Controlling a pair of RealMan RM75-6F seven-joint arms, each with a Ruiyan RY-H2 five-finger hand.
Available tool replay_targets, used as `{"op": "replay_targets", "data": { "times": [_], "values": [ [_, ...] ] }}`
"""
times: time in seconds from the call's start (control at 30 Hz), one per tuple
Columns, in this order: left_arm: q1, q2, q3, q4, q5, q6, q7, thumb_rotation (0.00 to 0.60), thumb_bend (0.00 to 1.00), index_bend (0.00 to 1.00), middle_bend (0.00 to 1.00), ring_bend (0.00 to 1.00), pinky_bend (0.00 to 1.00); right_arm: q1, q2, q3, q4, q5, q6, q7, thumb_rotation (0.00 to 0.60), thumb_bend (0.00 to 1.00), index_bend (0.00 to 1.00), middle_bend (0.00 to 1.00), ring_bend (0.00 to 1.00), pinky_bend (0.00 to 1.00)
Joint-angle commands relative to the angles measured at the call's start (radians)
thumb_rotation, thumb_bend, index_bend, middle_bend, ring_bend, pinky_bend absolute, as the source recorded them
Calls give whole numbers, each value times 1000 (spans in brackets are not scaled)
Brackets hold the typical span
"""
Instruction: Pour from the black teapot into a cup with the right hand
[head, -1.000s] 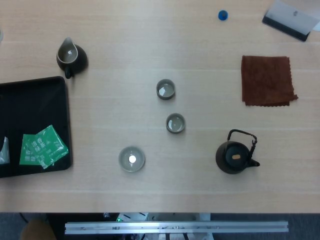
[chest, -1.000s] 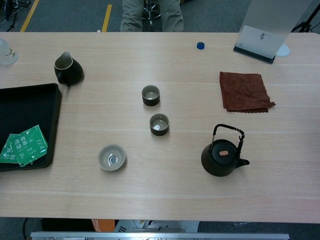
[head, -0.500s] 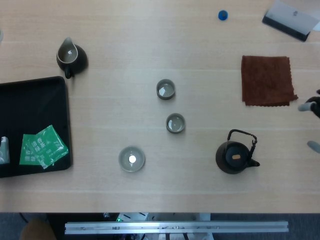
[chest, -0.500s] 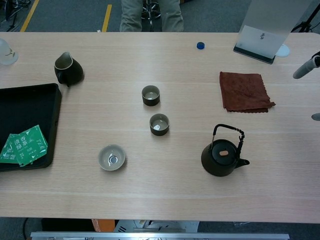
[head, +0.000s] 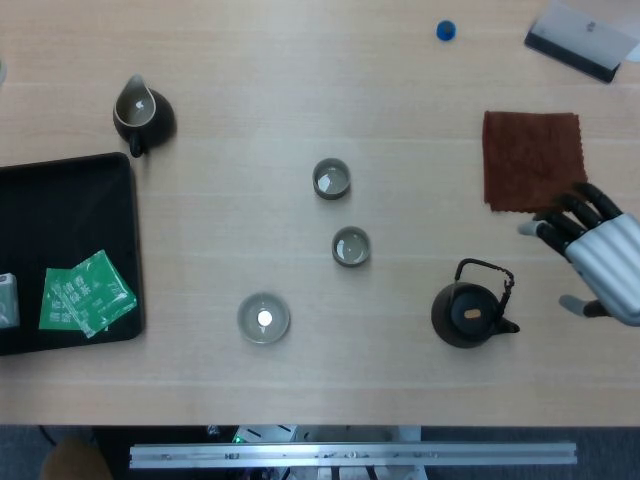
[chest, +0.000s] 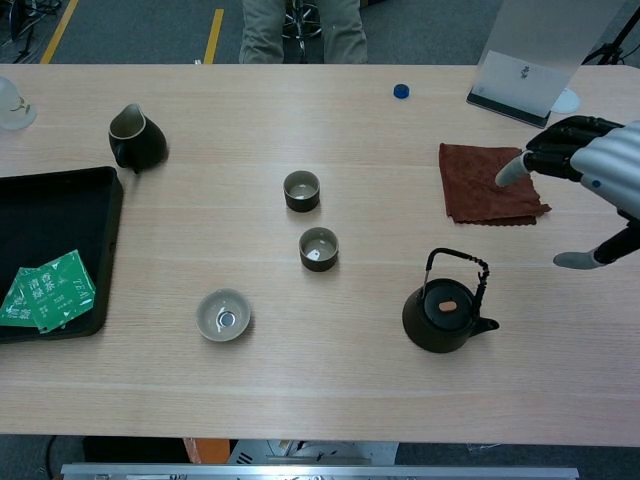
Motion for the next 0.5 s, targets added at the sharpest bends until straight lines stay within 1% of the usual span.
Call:
{"op": "replay_targets", "data": {
  "times": [0.03,0.17,0.33,0.5],
  "values": [
    [2,-2,0,10,-4,0,-11,600,380,132,180,5,45,25,-44,3,-20,52,-43,-91,600,0,232,250,123,105],
    [5,-7,3,25,-7,-2,-30,600,380,132,180,6,45,40,-81,6,-19,98,-63,-171,600,0,189,237,115,105],
    [6,-12,7,39,-4,-4,-46,600,380,132,180,5,45,56,-132,5,-11,177,-80,-261,600,0,39,194,95,100],
    [1,-14,13,47,8,-12,-58,600,379,132,180,6,45,77,-193,4,7,239,-90,-330,600,0,21,174,71,92]
  ]
}}
